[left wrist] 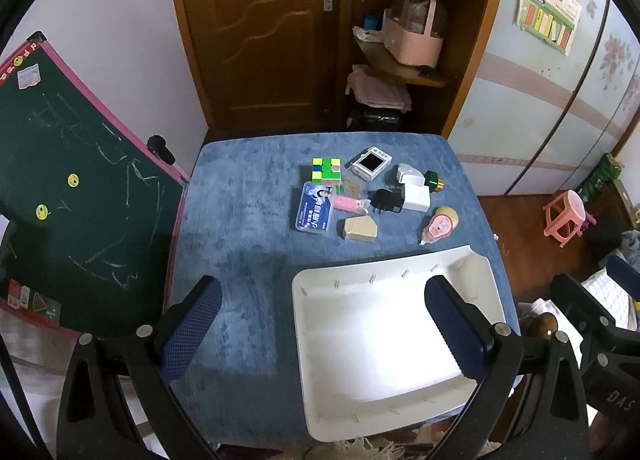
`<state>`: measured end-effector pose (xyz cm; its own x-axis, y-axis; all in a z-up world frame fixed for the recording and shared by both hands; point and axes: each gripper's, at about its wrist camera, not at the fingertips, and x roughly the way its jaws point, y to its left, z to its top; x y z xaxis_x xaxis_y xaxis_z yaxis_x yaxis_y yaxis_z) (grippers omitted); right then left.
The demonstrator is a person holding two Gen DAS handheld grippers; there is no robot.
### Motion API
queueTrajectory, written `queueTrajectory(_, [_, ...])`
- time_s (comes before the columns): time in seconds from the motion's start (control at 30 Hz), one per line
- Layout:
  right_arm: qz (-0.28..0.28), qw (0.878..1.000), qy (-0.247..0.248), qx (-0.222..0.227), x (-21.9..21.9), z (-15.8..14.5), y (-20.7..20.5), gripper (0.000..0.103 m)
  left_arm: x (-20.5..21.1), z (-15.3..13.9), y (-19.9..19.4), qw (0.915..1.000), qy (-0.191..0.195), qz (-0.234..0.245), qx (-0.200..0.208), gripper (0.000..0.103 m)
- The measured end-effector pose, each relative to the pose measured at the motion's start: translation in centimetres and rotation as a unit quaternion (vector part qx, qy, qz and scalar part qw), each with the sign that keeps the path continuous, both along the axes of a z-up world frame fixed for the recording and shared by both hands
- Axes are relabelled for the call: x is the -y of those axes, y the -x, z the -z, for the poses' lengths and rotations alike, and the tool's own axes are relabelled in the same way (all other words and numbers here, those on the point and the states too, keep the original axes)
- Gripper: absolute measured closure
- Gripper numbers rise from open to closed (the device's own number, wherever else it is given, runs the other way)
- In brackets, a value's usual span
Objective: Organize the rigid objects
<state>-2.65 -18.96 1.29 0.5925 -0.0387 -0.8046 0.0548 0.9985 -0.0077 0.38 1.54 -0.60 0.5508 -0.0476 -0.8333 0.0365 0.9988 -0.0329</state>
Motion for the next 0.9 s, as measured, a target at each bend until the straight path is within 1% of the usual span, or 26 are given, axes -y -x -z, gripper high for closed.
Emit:
queueTrajectory(0.07, [0.003,1.000,0.002,0.000,-0.4,0.0,-0.1,0.002,-0.2,0.1,-0.3,1.0000,0.001,0.004,0.001,0.002])
queueTrajectory(0.17, [0.007,1.000,0.005,-0.001,-0.9,0.0,-0.2,0.007,-0.6,0.2,-0.7,0.9999,0.001,0.011,0.008,0.002])
queueTrajectory(0.37, [0.024,1.000,0.005,-0.010,-1.6,0.5,-0.6,0.008,-1.5,0.4,-1.6,0.9994,0.001,0.029,0.018,0.002])
queueTrajectory(0.63, [0.030,0.999,0.022,-0.020,-2.9,1.2,-0.5,0.008,-2.2,1.9,-3.1,0.9988,0.017,0.045,0.000,0.002])
queueTrajectory(0.73, [0.036,0.999,0.030,-0.021,-2.4,1.5,-0.9,0.008,-2.3,2.4,-4.1,0.9989,0.015,0.045,-0.002,0.002])
queueTrajectory(0.8, [0.044,0.998,0.026,-0.022,-1.4,1.8,-1.5,0.008,-2.7,2.9,-5.0,0.9991,0.014,0.038,-0.006,0.002])
queueTrajectory(0.87, [0.049,0.998,0.016,-0.026,-0.2,2.2,-2.3,0.011,-3.1,3.4,-6.2,0.9994,0.012,0.029,-0.016,0.002])
queueTrajectory(0.9, [0.051,0.998,0.008,-0.032,0.6,2.6,-3.0,0.015,-3.2,3.8,-7.0,0.9994,0.008,0.023,-0.023,0.002])
